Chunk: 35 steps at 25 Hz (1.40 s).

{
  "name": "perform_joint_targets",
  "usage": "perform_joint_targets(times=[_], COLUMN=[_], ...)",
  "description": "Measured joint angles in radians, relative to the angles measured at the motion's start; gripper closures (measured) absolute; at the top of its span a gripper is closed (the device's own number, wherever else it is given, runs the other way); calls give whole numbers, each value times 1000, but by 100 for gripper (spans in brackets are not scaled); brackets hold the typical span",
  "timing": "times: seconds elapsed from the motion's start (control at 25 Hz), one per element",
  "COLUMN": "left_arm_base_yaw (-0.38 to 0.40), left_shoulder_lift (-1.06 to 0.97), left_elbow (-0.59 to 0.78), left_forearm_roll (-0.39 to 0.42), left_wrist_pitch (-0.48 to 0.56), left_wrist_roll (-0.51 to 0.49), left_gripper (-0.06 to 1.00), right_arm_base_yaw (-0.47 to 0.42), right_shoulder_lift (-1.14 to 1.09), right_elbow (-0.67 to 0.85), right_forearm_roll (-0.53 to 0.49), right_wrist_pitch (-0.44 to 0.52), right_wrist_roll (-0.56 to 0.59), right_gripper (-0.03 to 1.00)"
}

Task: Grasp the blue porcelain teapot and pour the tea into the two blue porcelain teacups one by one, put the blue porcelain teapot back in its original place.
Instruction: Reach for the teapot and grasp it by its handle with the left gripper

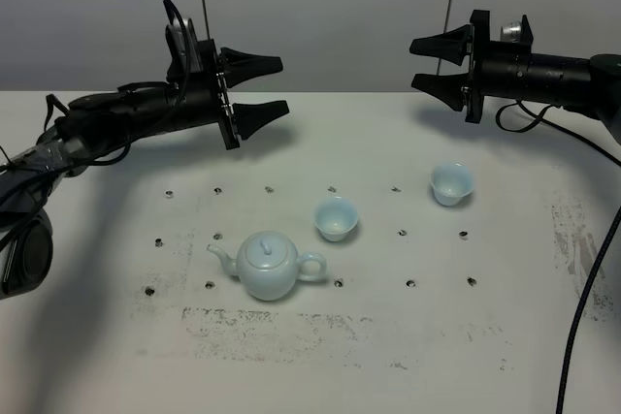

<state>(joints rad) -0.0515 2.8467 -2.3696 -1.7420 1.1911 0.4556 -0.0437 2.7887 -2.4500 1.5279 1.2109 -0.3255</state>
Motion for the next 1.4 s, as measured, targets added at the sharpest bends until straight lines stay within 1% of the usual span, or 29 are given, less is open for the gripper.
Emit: perform_joint_targets(times=[0.08,0.24,0.48,0.6,0.64,0.72,0.76,0.84,0.88,0.92,0.96,1.0,1.04,1.12,1.16,1.24,1.32,1.4], left_arm_base_yaw=[0,-1,-1,-1,0,2,3,3,2,2,0,-1,-1,-1,-1,-1,-1,-1], left_shoulder_lift=[-1,-1,-1,-10,-15,-26,-34,-42,-45,-50,-53,-57,-62,-75,-82,-102,-128,-159], left_elbow=[-31,-37,-39,-49,-69,-131,-175,-264,-309,-347,-378,-396,-406,-412,-412,-412,-412,-409], left_forearm_roll=[16,58,65,77,94,162,215,340,400,481,562,626,703,864,930,1093,1222,1311], left_wrist_pitch=[0,1,1,2,2,3,3,3,3,3,4,2,-1,-4,-4,-3,1,3], left_wrist_roll=[-20,-36,-37,11,30,61,66,60,45,26,-3,-33,-56,-88,-109,-158,-208,-238], left_gripper=[23,23,23,24,24,24,25,25,25,25,25,25,25,25,25,26,27,29], right_arm_base_yaw=[0,0,0,-2,-3,-4,-5,-4,0,2,4,6,8,8,7,4,2,-3], right_shoulder_lift=[0,0,3,10,12,12,12,10,7,4,3,3,5,13,13,6,-10,-35], right_elbow=[-1,-1,-19,-112,-154,-261,-334,-429,-477,-498,-507,-510,-510,-510,-507,-480,-427,-365], right_forearm_roll=[3,8,9,-1,-17,-86,-167,-336,-481,-612,-720,-821,-949,-1095,-1152,-1230,-1314,-1390], right_wrist_pitch=[0,0,1,1,-1,-1,-1,2,3,4,4,4,7,12,12,10,10,11], right_wrist_roll=[1,4,4,-42,-66,-107,-119,-112,-87,-59,-17,21,66,135,160,193,220,245], right_gripper=[42,42,42,42,43,44,44,45,45,45,45,45,45,45,45,45,45,45])
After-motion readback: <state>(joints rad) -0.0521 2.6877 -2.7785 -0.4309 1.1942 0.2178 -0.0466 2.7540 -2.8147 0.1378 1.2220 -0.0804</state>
